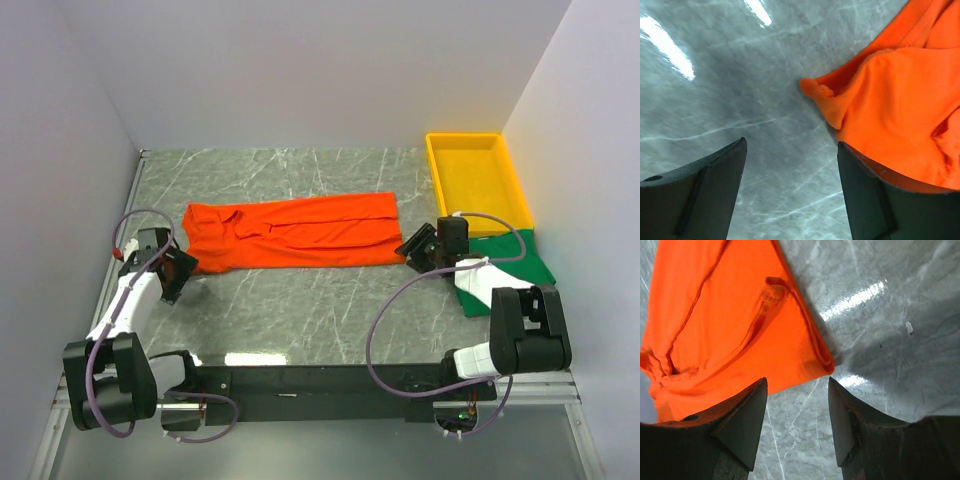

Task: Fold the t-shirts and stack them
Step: Smooth out wrinkles on the folded tshirt

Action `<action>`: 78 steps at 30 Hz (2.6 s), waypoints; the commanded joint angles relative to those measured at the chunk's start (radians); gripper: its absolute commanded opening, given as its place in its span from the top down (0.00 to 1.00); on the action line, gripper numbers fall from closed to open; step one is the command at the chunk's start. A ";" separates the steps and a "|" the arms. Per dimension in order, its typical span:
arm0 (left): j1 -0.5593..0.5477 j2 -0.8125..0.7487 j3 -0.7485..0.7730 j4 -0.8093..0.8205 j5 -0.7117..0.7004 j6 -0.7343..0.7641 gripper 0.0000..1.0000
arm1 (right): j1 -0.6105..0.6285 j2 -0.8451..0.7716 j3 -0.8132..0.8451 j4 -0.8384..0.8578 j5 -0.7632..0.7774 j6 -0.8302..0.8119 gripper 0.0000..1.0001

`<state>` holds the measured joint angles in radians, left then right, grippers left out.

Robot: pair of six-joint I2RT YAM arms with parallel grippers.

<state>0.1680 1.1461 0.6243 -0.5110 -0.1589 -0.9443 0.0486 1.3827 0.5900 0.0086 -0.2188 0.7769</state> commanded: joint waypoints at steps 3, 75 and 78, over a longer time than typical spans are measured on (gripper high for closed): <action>0.007 0.018 0.003 0.114 0.061 -0.085 0.22 | -0.026 0.044 -0.022 0.123 -0.048 0.074 0.41; 0.033 0.032 0.020 -0.110 -0.171 -0.001 0.24 | -0.078 -0.135 0.031 -0.283 0.105 -0.278 0.50; 0.031 -0.051 0.037 -0.130 -0.191 0.018 0.09 | -0.053 -0.210 0.048 -0.312 0.171 -0.298 0.43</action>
<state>0.1970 1.1732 0.6411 -0.6159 -0.3061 -0.9314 -0.0257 1.2594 0.6132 -0.2680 -0.1509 0.5182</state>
